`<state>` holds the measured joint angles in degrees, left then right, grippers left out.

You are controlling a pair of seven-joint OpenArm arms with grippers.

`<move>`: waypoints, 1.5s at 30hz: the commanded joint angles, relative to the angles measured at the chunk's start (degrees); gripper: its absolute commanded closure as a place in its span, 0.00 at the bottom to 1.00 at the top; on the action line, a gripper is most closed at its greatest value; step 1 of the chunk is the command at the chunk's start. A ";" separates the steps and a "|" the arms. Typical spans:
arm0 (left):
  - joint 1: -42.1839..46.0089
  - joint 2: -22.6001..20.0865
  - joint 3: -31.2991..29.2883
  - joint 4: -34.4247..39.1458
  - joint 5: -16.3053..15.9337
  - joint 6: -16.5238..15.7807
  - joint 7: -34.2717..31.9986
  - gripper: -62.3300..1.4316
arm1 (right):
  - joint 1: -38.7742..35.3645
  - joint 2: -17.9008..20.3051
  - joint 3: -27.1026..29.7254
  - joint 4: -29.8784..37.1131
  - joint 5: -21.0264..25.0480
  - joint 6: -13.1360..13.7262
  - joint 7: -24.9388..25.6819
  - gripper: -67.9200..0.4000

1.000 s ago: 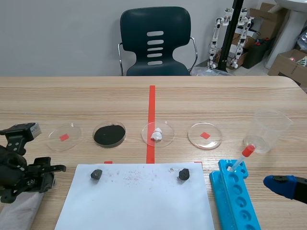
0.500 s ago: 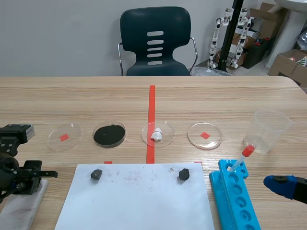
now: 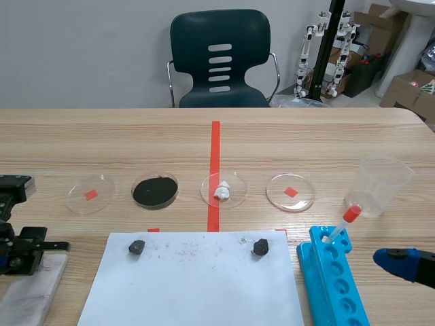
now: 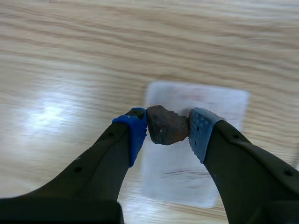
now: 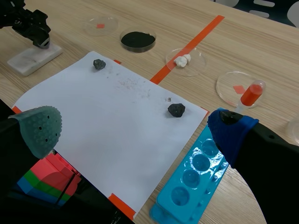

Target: Rub the mineral on the streak plate

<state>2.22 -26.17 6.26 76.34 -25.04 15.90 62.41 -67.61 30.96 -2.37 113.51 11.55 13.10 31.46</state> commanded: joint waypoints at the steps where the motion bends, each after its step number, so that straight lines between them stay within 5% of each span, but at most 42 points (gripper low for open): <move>1: -0.02 -0.35 0.26 0.44 -2.19 -0.94 -0.72 0.80 | 0.15 -0.02 0.15 1.40 0.44 0.20 0.87 0.00; 7: -0.02 -0.35 2.23 0.44 -7.45 -1.73 -3.08 0.80 | 0.15 -0.02 0.15 1.40 0.44 0.20 0.87 0.00; 15: -0.02 -0.39 2.43 0.42 -10.14 -2.56 -4.31 0.80 | 0.15 -0.02 0.15 1.40 0.44 0.20 0.87 0.00; 24: -0.09 -0.39 2.40 -3.87 -5.99 -2.29 -3.91 0.80 | 0.15 -0.02 0.15 1.40 0.44 0.20 0.87 0.00; 33: -0.33 -0.96 2.34 -4.61 1.42 0.11 -2.49 0.80 | 0.15 -0.02 0.15 1.40 0.44 0.20 0.87 0.00; 45: -0.35 -1.66 2.29 -4.61 3.69 1.53 -2.32 0.80 | 0.15 -0.02 0.15 1.40 0.44 0.20 0.87 0.00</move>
<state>0.60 -26.04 9.10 73.80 -24.01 16.29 59.29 -67.61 30.96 -2.37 113.51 11.55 13.10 31.46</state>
